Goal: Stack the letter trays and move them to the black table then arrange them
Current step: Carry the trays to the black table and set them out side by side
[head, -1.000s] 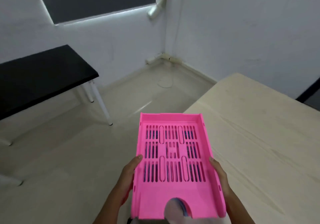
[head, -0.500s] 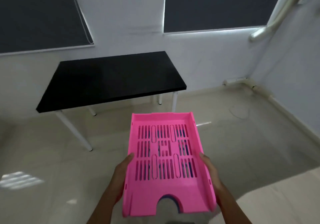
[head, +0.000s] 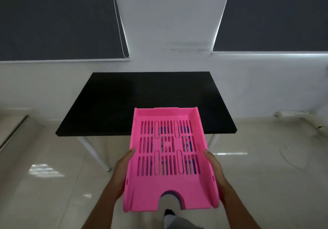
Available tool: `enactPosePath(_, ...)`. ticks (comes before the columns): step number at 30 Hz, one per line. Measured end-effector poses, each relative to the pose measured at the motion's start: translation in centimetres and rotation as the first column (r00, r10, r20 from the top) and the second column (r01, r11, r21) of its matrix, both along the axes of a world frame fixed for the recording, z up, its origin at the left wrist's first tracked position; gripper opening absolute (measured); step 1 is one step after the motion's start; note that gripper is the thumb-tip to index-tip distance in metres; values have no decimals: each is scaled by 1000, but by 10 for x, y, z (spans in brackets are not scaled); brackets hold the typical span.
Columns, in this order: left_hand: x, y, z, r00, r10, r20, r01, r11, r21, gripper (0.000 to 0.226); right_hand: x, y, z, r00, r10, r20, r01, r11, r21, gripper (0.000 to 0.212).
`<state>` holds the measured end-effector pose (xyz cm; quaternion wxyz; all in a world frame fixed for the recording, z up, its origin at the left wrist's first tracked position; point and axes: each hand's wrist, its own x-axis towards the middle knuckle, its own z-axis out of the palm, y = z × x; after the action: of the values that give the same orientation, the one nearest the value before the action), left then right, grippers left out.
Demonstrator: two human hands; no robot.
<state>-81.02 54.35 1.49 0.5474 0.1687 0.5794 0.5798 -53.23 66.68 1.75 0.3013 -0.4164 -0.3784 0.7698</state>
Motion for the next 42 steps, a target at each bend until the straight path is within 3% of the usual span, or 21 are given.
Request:
enactPosePath(10,-111,144,-7,995,89,43,-89,996,-18,39,-118,160,-2,994,109,-25,-111,991,-79,48)
enactPosePath(14,-162,200,-18,994,102,50,-100,994,-35,37,-170,213,-3,994,107,-22,-109,989,-95,63)
enactPosePath(16,-189,231,-19,992,97,76,-95,995,-38,44,-196,240,-4,993,114,-24,-116,988,-103,70)
enactPosePath(19,-229,277,-21,992,85,95,-79,995,-63,66,-232,279,-3,995,93,-23,-96,984,-152,49)
enactPosePath(24,-276,335,-23,992,52,115,-42,995,-92,47,-282,334,5,998,40,45,-32,987,-159,49)
enactPosePath(28,-294,358,-21,992,46,118,-34,994,-102,48,-299,358,4,992,55,115,-38,989,-142,55)
enactPosePath(32,-302,369,-14,996,86,0,-86,996,-12,70,-301,371,4,983,-31,183,23,999,46,61)
enactPosePath(36,-297,376,-2,997,69,-40,-66,995,79,45,-314,368,17,972,-24,234,-33,970,239,39)
enactPosePath(40,-281,381,25,994,75,-78,-65,991,116,84,-309,372,31,969,-11,246,-66,950,304,43)
enactPosePath(42,-269,389,35,991,97,-97,-82,986,145,78,-291,381,36,970,-34,241,-46,946,321,42)
